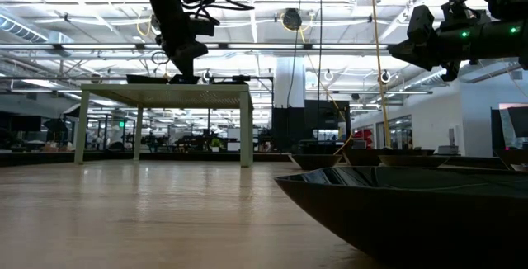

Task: Pick & Place Mini shaped plates
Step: Stack the top left square plate on top of the square plate on the shelf, then stack the left square plate on top of the square plate on the shelf

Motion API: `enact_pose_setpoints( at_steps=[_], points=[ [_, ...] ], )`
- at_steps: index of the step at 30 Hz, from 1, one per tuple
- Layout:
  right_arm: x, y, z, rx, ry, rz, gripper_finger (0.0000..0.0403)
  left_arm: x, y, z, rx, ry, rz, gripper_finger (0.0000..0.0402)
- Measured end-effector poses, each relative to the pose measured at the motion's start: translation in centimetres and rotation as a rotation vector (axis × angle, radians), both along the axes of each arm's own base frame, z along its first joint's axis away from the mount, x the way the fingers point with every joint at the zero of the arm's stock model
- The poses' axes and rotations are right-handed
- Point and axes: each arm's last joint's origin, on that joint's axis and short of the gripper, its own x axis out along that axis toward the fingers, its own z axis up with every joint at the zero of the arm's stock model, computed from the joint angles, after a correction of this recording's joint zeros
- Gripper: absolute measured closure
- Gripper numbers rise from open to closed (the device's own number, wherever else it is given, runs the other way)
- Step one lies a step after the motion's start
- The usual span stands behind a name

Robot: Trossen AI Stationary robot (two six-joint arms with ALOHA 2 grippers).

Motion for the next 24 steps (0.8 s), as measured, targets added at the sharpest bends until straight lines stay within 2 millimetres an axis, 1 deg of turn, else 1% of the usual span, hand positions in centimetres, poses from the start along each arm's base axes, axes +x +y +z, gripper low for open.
enact_pose_setpoints(
  at_steps=[3, 10, 13, 18, 24],
  points=[
    [0.0, 0.0, 0.0, 0.0, 0.0, 0.0, 0.0351, 0.0, 0.0, 0.0, -0.001, -0.003, 0.003, 0.0361],
    [0.0, 0.0, 0.0, 0.0, 0.0, 0.0, 0.0351, 0.3, -0.1, 0.1, 0.026, 0.022, -0.054, 0.0301],
    [0.0, 0.0, 0.0, 0.0, 0.0, 0.0, 0.0351, 0.4, -0.5, 0.6, 0.057, 0.013, -0.087, 0.0283],
    [0.0, 0.0, 0.0, 0.0, -0.001, 0.0, 0.0351, 0.6, -1.6, 2.2, 0.129, -0.053, -0.135, 0.0265],
    [0.0, 0.0, 0.0, 0.0, 0.0, 0.0, 0.0351, 1.9, -2.7, 3.7, 0.197, -0.218, -0.192, 0.0257]
  ],
)
